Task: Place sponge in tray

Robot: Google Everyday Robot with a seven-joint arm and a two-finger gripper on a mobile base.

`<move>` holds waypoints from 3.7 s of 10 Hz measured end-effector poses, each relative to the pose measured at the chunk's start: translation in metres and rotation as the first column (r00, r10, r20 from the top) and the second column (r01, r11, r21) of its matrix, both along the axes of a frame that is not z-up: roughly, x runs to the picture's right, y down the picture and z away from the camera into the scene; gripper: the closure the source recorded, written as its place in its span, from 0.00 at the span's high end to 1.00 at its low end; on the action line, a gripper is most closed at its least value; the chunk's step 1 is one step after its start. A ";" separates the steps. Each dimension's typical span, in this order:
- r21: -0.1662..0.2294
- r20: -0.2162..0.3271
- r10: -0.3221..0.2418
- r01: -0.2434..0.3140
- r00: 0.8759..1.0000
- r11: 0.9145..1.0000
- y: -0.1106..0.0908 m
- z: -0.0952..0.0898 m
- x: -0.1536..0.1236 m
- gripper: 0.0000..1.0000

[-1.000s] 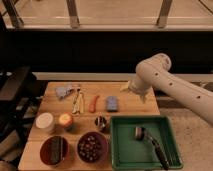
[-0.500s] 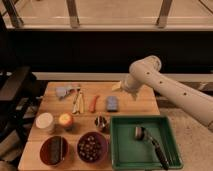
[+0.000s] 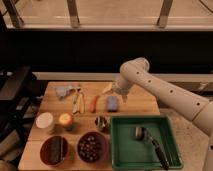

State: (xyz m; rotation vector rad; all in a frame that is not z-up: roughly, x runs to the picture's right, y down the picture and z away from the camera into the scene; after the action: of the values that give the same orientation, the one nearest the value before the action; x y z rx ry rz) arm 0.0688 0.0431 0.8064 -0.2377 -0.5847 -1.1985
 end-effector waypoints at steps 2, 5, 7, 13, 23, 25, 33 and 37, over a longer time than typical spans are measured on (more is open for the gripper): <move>0.000 0.002 -0.002 0.002 1.000 1.000 0.000 0.000 -0.002 0.80; -0.004 0.000 -0.002 0.002 1.000 1.000 0.000 0.001 -0.001 0.80; -0.002 0.009 -0.036 0.036 0.999 0.999 0.002 0.013 -0.015 0.80; -0.032 0.015 -0.089 0.090 0.996 0.995 0.006 0.062 -0.014 0.80; -0.146 -0.012 0.007 -0.009 1.000 0.989 0.048 0.123 -0.003 0.79; -0.155 -0.009 0.013 -0.014 1.000 0.988 0.051 0.126 -0.008 0.64; -0.151 -0.018 0.002 -0.005 1.000 0.988 0.049 0.109 -0.012 0.00; -0.101 0.067 0.058 -0.051 0.996 0.994 0.023 0.072 -0.011 0.00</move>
State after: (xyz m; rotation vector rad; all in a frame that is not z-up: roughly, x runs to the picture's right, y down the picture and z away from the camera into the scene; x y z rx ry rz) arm 0.0574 0.0657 0.8784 -0.2631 -0.7084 -1.1296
